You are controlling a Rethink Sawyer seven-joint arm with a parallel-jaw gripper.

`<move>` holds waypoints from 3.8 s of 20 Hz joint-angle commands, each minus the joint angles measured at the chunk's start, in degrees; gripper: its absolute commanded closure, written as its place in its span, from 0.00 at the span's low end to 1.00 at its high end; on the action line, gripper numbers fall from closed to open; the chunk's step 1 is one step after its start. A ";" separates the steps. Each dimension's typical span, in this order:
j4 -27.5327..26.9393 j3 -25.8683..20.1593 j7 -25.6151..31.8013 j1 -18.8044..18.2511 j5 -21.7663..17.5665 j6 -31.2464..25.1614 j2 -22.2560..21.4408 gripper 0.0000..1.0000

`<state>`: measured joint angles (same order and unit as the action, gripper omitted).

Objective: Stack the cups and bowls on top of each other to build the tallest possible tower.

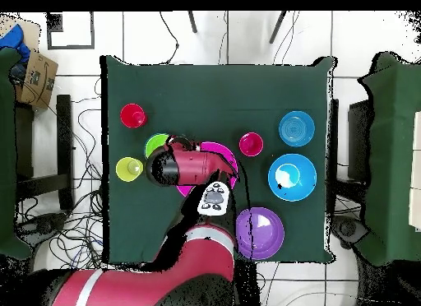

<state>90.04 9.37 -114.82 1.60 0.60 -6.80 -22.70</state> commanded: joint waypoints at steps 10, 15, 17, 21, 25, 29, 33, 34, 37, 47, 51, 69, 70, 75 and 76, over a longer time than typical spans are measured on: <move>6.10 -8.44 0.46 -4.56 -3.97 -7.12 -6.41 0.00; 9.17 -10.78 3.30 -7.99 -4.71 -10.88 -11.11 0.00; 9.77 -11.55 3.61 -8.92 -4.97 -11.75 -11.92 0.00; 11.19 -12.31 2.97 -9.67 -5.16 -12.94 -13.73 0.00; 11.89 -12.69 2.60 -10.06 -5.28 -13.28 -14.65 0.00; 12.74 -12.49 0.71 -9.50 -4.87 -12.12 -14.50 0.00; 14.96 -14.21 -2.65 -9.94 -2.66 -9.83 -13.41 0.00; 15.30 -14.07 -3.86 -9.61 -2.13 -9.00 -13.10 0.00; 16.18 -12.90 -7.66 -7.99 -0.59 -6.35 -12.33 0.00; 15.70 -12.35 -9.62 -5.56 0.91 -2.07 -8.69 0.00; 16.11 -12.51 -9.25 -5.93 1.01 -2.48 -9.17 0.00; 15.36 -12.38 -8.70 -5.79 0.21 1.31 -6.88 0.00; 15.29 -12.31 -8.73 -5.68 0.23 1.50 -6.67 0.00; 13.46 -11.38 -8.66 -4.86 0.55 2.85 -4.02 0.00; 13.14 -11.22 -8.63 -4.74 0.57 3.20 -3.50 0.00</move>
<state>104.82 1.79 -114.83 -4.67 0.23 -6.48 -31.35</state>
